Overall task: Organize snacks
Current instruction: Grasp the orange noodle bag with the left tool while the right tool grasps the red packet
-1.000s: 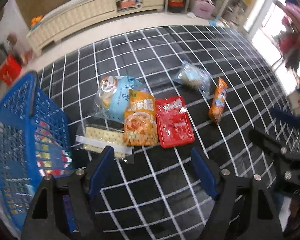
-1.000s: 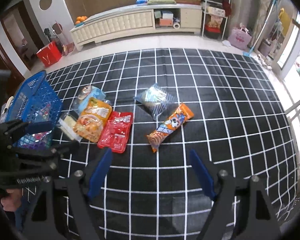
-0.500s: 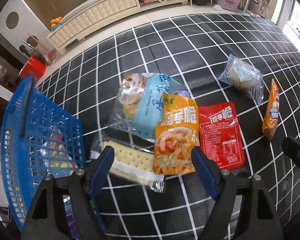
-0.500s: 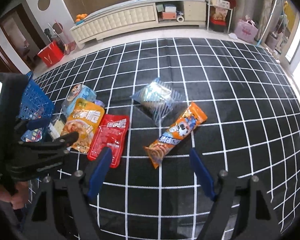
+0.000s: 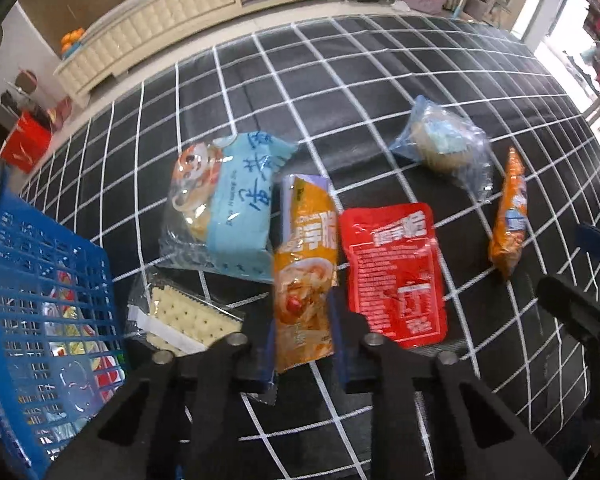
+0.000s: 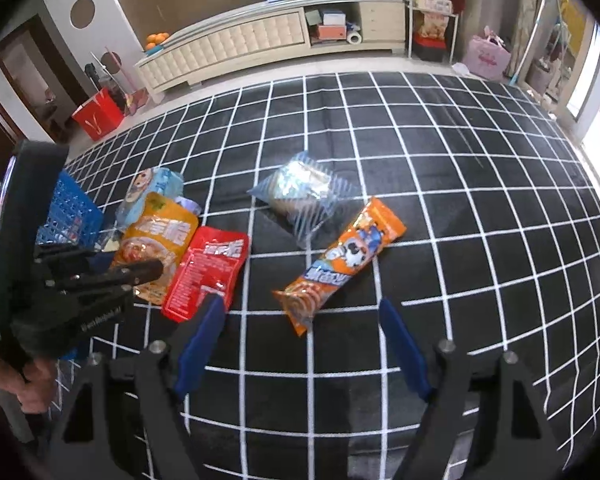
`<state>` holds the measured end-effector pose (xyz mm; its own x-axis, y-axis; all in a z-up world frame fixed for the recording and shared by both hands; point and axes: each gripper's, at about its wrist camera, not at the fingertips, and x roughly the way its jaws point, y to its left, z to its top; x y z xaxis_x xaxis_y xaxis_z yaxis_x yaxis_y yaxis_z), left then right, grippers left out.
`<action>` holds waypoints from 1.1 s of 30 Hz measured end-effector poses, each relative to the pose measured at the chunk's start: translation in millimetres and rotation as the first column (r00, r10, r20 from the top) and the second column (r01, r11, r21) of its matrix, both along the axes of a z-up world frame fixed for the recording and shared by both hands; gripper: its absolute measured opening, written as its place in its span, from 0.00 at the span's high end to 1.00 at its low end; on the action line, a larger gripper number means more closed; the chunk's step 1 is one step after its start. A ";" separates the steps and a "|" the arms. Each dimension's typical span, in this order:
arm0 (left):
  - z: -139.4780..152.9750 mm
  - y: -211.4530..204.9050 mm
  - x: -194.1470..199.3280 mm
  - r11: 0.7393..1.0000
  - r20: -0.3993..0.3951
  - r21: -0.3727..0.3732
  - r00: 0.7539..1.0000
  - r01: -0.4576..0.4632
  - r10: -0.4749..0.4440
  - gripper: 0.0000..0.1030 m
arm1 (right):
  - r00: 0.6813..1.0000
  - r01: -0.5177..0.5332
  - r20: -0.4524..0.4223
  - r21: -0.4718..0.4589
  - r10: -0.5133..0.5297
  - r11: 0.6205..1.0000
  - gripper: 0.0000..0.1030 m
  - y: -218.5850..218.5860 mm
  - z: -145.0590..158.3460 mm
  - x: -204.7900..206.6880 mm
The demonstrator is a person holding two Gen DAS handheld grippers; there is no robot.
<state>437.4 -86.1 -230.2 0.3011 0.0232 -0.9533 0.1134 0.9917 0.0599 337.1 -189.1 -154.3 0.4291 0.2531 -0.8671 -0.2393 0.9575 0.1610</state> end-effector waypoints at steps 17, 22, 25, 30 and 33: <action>45.6 18.0 -46.6 0.993 0.109 -0.117 0.994 -0.011 0.024 0.99 | 0.999 -0.009 -0.051 0.058 0.012 0.998 0.20 28.0 5.4 3.5; 42.1 32.8 -47.7 0.996 0.153 -0.073 0.986 -0.054 0.064 0.99 | 0.994 -0.034 -0.097 0.068 0.040 0.997 0.20 56.9 -9.2 17.2; 38.1 43.3 -43.8 0.994 0.151 -0.073 0.984 -0.081 0.091 0.99 | 0.990 -0.039 -0.136 0.077 0.049 0.996 0.20 70.2 -19.9 26.1; 24.6 48.1 -39.8 0.992 0.135 -0.062 0.984 -0.112 0.119 0.99 | 0.987 -0.055 -0.151 0.023 0.058 0.998 0.20 87.1 -31.9 37.6; 21.9 45.3 -40.1 0.994 0.143 -0.051 0.984 -0.097 0.104 0.99 | 0.982 -0.057 -0.179 -0.021 0.053 0.998 0.20 94.0 -44.8 43.5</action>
